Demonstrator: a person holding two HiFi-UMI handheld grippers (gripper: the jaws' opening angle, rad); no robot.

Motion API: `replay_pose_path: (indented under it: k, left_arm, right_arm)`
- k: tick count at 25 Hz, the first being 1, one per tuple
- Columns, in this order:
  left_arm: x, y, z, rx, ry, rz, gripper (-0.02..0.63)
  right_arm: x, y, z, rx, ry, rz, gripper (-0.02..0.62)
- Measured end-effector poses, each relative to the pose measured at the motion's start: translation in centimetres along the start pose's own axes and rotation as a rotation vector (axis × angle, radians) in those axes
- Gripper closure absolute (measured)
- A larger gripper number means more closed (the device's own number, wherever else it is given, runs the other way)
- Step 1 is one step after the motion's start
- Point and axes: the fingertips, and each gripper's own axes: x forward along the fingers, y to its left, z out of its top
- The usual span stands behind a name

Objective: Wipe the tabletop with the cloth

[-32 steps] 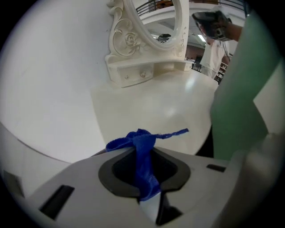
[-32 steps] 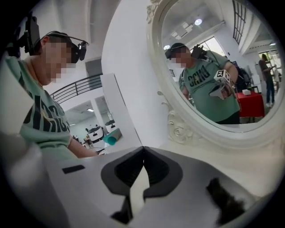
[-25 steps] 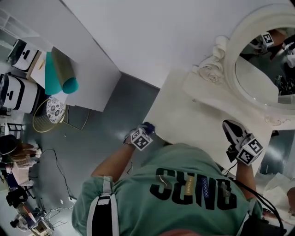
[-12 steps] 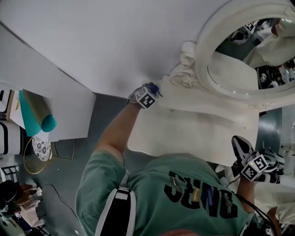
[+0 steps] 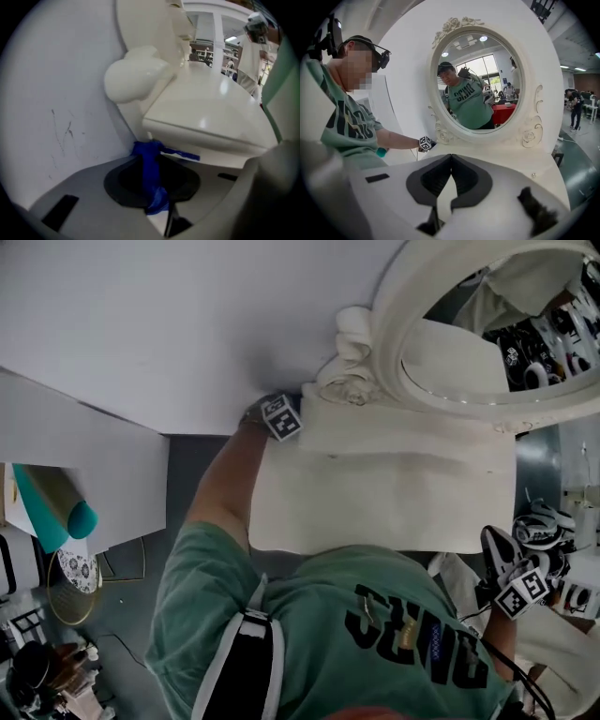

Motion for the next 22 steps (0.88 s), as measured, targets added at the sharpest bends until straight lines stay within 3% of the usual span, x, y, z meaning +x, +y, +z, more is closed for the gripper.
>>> replay_pose_path:
  k: [3, 7, 14, 18, 22]
  left_arm:
    - [-0.9, -2.7, -1.6, 0.037, 0.009, 0.01, 0.522]
    - [-4.5, -9.6, -3.7, 0.031, -0.024, -0.042, 0.522]
    - [-10.5, -29.3, -7.0, 0.045, -0.039, -0.171, 0.523]
    - [-14.0, -39.0, -10.6, -0.113, 0.0, -0.217, 0.523]
    - [-15.5, -44.2, -15.4, -0.279, 0.08, -0.258, 0.523]
  right_arm:
    - [2.4, 1.8, 0.5, -0.036, 0.007, 0.072, 0.583]
    - [4.8, 4.9, 1.5, -0.094, 0.018, 0.193, 0.583]
    - [9.8, 8.1, 3.2, -0.196, 0.058, 0.467, 0.583]
    - [13.2, 12.8, 2.3, -0.271, 0.101, 0.66, 0.583]
    - [12.9, 16.0, 1.7, -0.301, 0.094, 0.739, 0.583]
